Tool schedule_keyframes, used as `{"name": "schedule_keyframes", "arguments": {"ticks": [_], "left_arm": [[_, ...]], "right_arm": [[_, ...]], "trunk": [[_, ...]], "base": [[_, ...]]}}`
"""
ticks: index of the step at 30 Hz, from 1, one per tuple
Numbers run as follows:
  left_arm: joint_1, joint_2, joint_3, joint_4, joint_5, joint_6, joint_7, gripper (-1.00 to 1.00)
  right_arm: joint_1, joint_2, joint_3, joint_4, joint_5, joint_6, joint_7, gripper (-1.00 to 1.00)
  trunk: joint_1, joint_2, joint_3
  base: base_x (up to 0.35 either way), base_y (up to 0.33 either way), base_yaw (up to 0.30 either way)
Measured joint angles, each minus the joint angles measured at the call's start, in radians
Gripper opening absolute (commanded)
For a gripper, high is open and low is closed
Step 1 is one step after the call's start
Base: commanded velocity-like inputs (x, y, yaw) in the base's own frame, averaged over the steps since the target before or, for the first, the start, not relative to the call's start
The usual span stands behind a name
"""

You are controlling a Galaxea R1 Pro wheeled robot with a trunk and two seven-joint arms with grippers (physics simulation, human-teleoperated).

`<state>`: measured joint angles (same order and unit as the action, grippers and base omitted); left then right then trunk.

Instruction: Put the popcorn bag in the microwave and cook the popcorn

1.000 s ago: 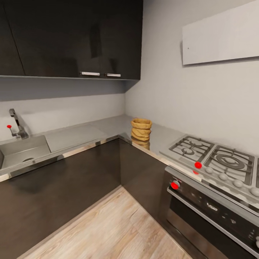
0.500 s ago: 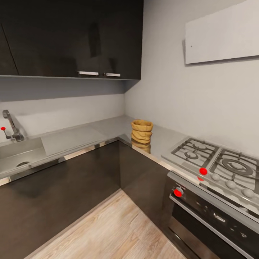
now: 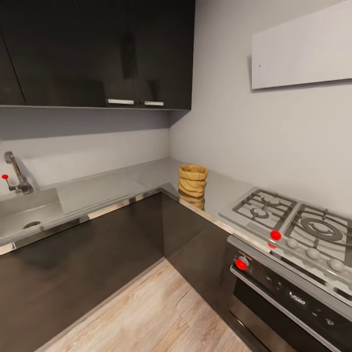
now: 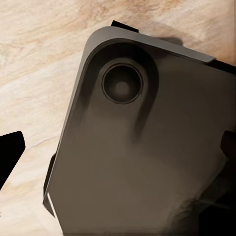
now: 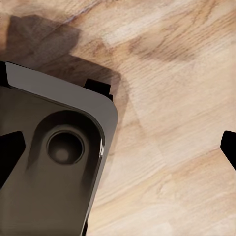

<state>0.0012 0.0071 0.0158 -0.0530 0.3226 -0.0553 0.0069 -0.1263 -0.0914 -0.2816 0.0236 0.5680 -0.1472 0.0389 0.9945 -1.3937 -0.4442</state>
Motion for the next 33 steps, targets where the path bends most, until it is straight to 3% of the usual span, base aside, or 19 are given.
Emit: {"name": "schedule_keyframes", "arguments": {"ticks": [33], "left_arm": [[-0.001, -0.001, 0.0, 0.001, -0.001, 0.001, 0.001, 1.0]], "right_arm": [[0.0, 0.0, 0.002, 0.0, -0.001, 0.006, 0.0, 1.0]], "trunk": [[-0.127, 0.231, 0.103]], "base": [[0.0, 0.0, 0.0]]}}
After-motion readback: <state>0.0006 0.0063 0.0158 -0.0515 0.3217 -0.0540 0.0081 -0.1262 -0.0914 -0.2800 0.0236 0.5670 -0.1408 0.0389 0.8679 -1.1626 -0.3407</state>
